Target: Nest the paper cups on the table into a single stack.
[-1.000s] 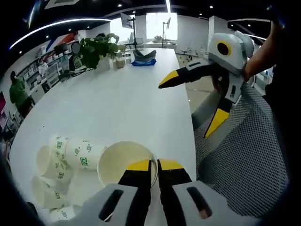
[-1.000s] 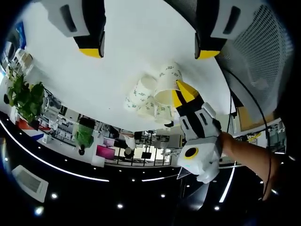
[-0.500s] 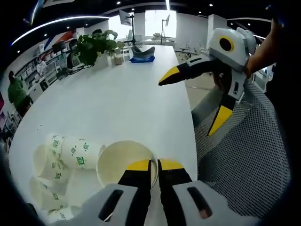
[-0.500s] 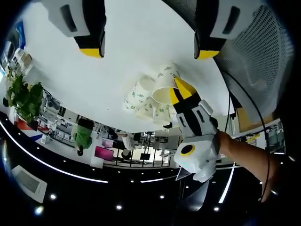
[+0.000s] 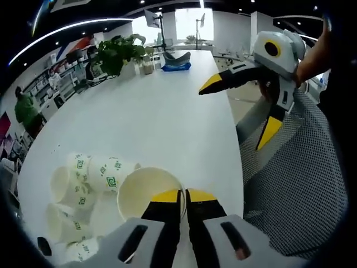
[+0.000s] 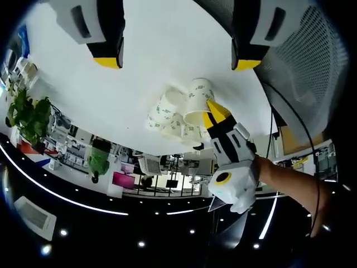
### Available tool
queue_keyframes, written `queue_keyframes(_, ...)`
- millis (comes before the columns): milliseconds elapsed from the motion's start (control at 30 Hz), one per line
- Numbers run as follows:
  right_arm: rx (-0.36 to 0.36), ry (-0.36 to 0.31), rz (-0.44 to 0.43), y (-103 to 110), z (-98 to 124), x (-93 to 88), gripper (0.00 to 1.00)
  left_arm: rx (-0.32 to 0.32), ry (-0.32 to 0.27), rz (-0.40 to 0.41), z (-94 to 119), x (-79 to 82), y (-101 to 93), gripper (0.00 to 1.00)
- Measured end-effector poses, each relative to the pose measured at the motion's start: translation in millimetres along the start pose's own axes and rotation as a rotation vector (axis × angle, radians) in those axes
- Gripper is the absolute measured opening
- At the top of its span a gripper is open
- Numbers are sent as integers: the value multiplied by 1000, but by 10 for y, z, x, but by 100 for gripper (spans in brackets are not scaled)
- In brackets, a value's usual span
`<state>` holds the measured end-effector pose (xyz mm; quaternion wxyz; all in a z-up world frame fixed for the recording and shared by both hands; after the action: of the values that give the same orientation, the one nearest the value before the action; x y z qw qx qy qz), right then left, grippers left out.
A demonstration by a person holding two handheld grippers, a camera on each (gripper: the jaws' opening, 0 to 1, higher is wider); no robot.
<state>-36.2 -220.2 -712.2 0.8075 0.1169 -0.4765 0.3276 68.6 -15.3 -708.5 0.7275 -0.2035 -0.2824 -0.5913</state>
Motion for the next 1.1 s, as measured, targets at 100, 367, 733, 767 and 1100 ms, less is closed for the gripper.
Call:
queue_keyframes(100,0,2,-1,-1,-1,-3,79,12,6,7,35,-29,49,1)
queue_keyframes(367,5,6,-1,2,-5,-9,79,30,48,-15,62,-86,71,1)
queue_keyframes(733,2,2,0,4,-2,-12,79,26,33,-47,26,-96,45,4)
queue_keyframes(767,1,1,0,4,-2,-12,79,28,30,-47,29,-95,40,7)
queue_keyframes(1100,0,-9,-4,10,2,-8,79,94,-64,-14,176,-33,18,18)
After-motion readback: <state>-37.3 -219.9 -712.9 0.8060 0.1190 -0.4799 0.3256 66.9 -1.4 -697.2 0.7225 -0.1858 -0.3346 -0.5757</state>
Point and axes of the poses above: the point that each gripper's makers call its tool centre point, and the gripper's own axes: z roughly backward along the fingers, y roughly to its left, x roughly out of its top, the point moved 10 cm from there along z, roughly backward along the fingers, and after that the axes turned 4 degrees about y, right-handed, at the moved point
